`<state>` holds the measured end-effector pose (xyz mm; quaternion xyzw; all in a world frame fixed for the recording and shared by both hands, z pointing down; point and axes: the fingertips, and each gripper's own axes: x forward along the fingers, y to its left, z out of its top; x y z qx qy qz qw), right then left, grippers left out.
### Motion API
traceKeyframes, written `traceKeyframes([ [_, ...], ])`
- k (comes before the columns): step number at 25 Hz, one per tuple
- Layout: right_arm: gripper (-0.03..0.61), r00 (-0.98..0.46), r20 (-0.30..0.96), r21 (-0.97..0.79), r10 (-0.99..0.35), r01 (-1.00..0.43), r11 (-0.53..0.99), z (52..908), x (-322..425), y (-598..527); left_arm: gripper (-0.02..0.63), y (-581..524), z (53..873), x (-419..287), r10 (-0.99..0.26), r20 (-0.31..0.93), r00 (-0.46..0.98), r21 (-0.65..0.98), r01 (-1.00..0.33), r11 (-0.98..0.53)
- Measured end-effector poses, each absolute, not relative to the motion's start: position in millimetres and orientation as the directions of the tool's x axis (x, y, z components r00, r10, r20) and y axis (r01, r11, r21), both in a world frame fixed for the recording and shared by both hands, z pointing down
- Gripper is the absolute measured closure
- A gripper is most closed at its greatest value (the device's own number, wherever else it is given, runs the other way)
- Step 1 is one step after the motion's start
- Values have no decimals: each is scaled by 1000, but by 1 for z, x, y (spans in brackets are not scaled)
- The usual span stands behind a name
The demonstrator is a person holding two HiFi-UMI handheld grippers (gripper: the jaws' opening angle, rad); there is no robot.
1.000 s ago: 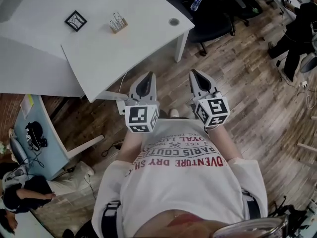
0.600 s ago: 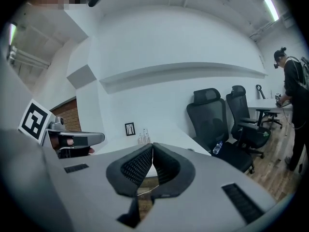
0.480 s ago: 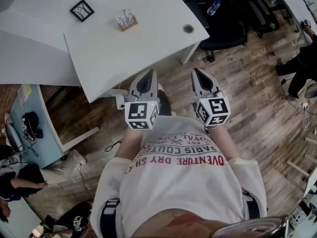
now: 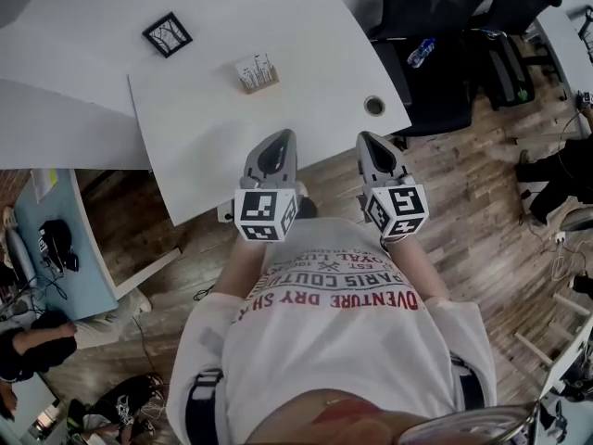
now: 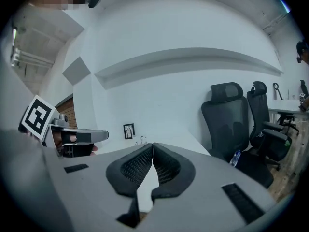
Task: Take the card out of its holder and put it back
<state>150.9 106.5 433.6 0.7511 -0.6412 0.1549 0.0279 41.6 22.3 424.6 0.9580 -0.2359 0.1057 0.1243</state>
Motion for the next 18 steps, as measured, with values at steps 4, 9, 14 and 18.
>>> traceKeyframes([
  [4,552,88,273,-148,-958,-980,-133,434,161,51,589,-22,426,49,-452,265,852,191,-506,-841],
  [9,552,8,247,-175,-969,-983,-52,432,163,-3,589,-66,428,46,-507,272,818,181,-561,-808],
  [14,552,-112,243,-172,-964,-983,71,437,161,-46,589,-95,436,37,-590,292,753,176,-649,-741],
  [18,552,-211,260,-176,-942,-970,169,444,165,-75,589,-114,443,38,-657,312,686,182,-722,-667],
])
